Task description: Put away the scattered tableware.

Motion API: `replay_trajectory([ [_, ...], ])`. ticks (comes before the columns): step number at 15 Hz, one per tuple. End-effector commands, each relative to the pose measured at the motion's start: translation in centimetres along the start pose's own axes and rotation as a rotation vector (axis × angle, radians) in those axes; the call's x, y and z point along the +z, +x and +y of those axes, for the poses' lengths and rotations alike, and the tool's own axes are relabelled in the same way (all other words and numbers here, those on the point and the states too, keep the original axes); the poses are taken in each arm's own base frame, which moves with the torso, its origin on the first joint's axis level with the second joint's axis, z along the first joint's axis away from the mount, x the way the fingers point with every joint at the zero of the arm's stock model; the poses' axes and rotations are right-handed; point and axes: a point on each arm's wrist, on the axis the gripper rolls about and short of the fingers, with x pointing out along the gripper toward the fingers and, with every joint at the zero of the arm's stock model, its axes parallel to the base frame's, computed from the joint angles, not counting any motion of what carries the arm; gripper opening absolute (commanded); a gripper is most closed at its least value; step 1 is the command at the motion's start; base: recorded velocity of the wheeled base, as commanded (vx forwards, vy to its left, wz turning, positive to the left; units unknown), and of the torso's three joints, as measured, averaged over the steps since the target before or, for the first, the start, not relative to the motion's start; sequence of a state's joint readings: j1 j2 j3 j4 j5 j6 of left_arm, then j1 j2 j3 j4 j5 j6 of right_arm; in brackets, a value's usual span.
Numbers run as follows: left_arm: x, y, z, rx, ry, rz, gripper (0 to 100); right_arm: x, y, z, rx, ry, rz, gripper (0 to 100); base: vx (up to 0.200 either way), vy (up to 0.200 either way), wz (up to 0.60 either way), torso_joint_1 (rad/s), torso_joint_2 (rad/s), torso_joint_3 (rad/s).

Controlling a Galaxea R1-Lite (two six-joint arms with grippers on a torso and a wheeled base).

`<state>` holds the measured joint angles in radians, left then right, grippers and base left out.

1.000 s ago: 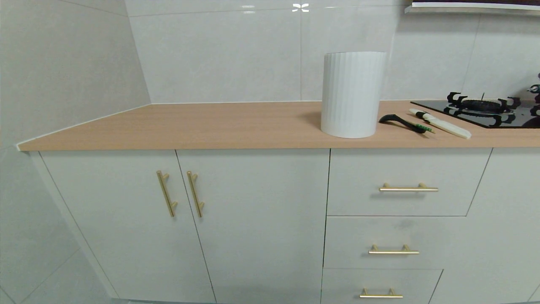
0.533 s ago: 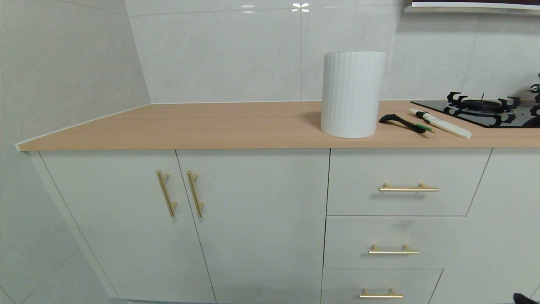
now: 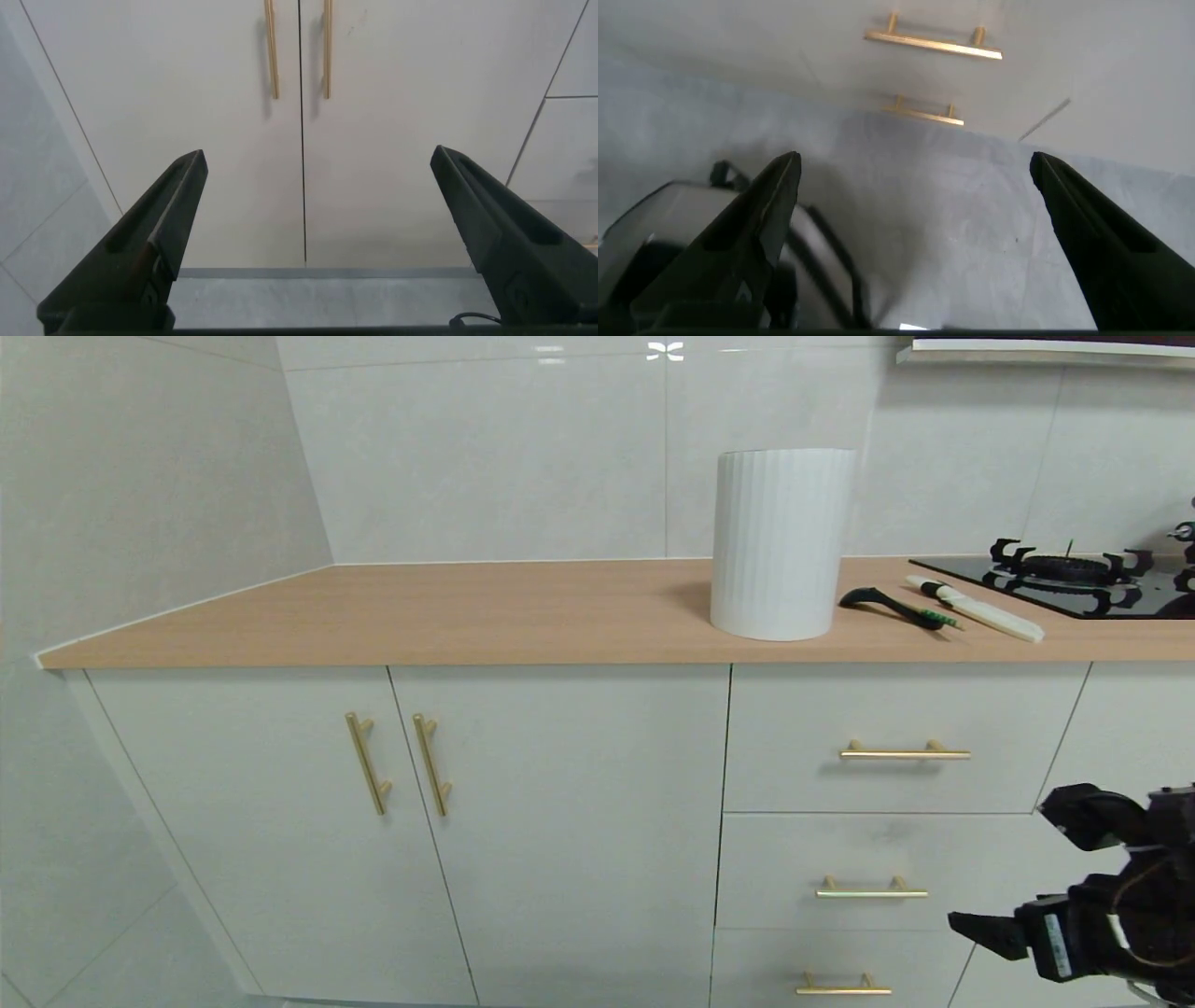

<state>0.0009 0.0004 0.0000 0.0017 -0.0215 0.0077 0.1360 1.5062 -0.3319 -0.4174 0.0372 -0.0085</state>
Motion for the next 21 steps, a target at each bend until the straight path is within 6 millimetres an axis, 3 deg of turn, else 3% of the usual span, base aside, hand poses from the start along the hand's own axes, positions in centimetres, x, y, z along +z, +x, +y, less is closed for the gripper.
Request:
replay_trajectory([
  [1,0.0,0.0,0.0,0.001,0.000,-0.001,100,-1.7,7.2,-0.3,-0.035,0.005,0.141,100,0.000,0.000,0.00,0.000,0.00,0.000],
  [3,0.0,0.0,0.0,0.001,0.000,-0.001,100,-3.3,10.1,-0.4,-0.044,0.023,0.162,100,0.000,0.000,0.00,0.000,0.00,0.000],
  [7,0.0,0.0,0.0,0.001,0.000,-0.001,100,-4.7,14.9,-0.8,-0.167,0.100,0.026,100,0.000,0.000,0.00,0.000,0.00,0.000],
  [10,0.0,0.0,0.0,0.001,0.000,-0.001,100,-5.0,16.4,-1.0,-0.193,0.103,-0.058,100,0.000,0.000,0.00,0.000,0.00,0.000],
  [21,0.0,0.0,0.0,0.001,0.000,-0.001,100,-3.9,18.8,-1.6,-0.203,0.123,-0.113,100,0.000,0.000,0.00,0.000,0.00,0.000],
])
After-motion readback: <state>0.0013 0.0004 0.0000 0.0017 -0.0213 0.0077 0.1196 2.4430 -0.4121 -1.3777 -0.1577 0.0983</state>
